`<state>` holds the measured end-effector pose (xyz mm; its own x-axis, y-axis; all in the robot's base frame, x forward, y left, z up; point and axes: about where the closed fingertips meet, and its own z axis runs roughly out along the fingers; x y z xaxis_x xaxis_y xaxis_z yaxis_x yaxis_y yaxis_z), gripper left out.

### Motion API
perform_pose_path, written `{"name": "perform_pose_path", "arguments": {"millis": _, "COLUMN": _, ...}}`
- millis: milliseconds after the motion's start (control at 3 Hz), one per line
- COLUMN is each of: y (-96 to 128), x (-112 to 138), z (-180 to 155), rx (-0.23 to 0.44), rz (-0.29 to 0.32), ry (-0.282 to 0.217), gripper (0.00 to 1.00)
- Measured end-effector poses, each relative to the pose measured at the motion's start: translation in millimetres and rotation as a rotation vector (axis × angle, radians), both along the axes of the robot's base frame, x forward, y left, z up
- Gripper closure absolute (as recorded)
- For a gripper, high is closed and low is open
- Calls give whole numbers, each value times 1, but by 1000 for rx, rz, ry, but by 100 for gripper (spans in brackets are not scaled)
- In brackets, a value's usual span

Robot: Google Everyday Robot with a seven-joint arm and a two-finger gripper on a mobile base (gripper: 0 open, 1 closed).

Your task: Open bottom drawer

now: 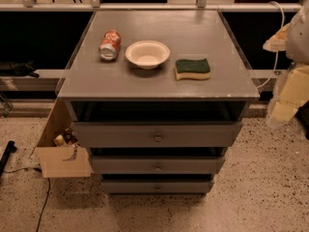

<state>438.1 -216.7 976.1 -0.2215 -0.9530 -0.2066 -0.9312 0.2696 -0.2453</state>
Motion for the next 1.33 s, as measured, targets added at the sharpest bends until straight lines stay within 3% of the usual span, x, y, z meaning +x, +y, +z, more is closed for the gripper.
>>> {"name": "perform_pose_path", "arguments": {"millis": 333, "y": 0, "x": 0, "z": 0, "rx": 0, "rz": 0, "ry": 0, "gripper": 0}}
{"name": "perform_pose_path", "arguments": {"millis": 667, "y": -33, "x": -13, "z": -50, "rx": -21, "rz": -71, "ry": 62, "gripper": 0}}
{"name": "perform_pose_path", "arguments": {"millis": 1000, "y": -32, "x": -14, "z": -52, "rx": -23, "rz": -69, "ry": 69, "gripper": 0}}
{"name": "perform_pose_path", "arguments": {"millis": 1333, "y": -47, "x": -6, "z": -60, "rx": 47, "rz": -89, "ry": 96, "gripper": 0}}
